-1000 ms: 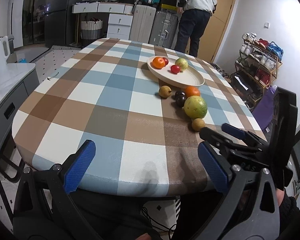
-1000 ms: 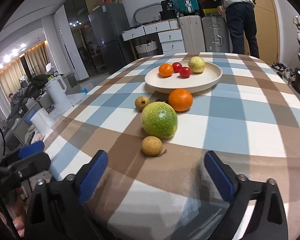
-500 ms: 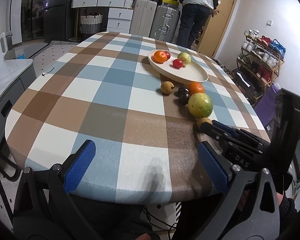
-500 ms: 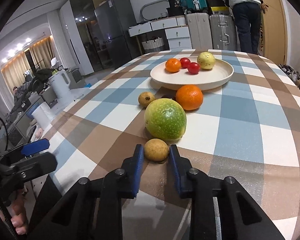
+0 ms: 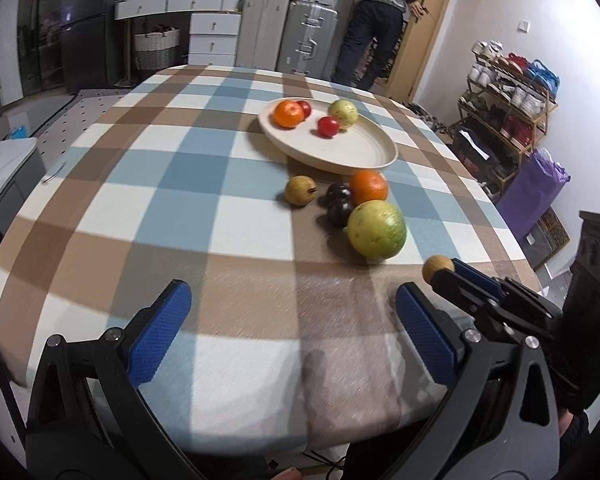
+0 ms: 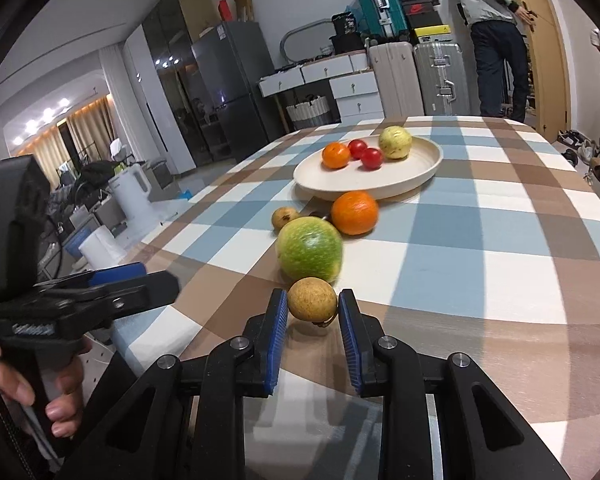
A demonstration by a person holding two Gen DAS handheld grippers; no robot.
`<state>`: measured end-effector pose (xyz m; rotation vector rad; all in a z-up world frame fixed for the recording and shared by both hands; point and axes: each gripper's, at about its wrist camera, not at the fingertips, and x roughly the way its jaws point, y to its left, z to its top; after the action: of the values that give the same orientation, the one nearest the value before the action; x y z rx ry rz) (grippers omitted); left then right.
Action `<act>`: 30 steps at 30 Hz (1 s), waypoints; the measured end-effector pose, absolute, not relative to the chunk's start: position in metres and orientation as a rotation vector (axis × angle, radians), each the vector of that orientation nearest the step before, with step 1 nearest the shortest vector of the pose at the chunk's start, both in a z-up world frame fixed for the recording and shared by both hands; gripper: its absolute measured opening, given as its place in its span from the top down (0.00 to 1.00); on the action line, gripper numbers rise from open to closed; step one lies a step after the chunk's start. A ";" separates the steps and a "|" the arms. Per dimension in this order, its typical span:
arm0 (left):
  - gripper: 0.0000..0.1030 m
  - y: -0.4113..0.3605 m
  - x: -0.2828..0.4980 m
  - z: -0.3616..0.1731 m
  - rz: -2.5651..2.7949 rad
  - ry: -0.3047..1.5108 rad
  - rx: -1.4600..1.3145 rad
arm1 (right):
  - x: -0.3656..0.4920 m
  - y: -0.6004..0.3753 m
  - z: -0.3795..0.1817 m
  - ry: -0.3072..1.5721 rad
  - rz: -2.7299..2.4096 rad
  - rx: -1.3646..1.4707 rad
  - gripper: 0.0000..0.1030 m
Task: Organize fruits
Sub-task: 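Grasp the large yellow-green citrus with the left tool while the right tool holds the pear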
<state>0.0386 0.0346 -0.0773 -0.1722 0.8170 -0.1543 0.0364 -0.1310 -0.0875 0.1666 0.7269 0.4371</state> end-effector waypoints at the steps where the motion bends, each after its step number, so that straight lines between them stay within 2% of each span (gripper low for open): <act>1: 0.01 0.031 0.045 -0.077 -0.164 0.822 -0.172 | 0.035 -0.136 -0.086 0.723 0.433 0.172 0.74; 14: 0.01 -0.013 0.119 -0.089 -0.228 0.922 -0.209 | 0.020 -0.179 -0.079 0.699 0.385 0.229 0.74; 25: 0.02 -0.024 0.136 -0.097 -0.217 0.943 -0.209 | 0.020 -0.192 -0.077 0.681 0.384 0.264 0.74; 27: 0.09 -0.025 0.137 -0.097 -0.231 0.942 -0.212 | 0.019 -0.192 -0.077 0.680 0.382 0.265 0.74; 29: 0.23 -0.027 0.137 -0.098 -0.261 0.948 -0.219 | 0.019 -0.194 -0.078 0.681 0.382 0.272 0.74; 30: 0.34 -0.028 0.136 -0.098 -0.278 0.950 -0.222 | 0.019 -0.194 -0.078 0.682 0.381 0.276 0.74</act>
<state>0.1361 -0.0277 -0.0976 -0.2222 0.9495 -0.2780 0.0193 -0.1942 -0.0778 0.2756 0.6815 0.3813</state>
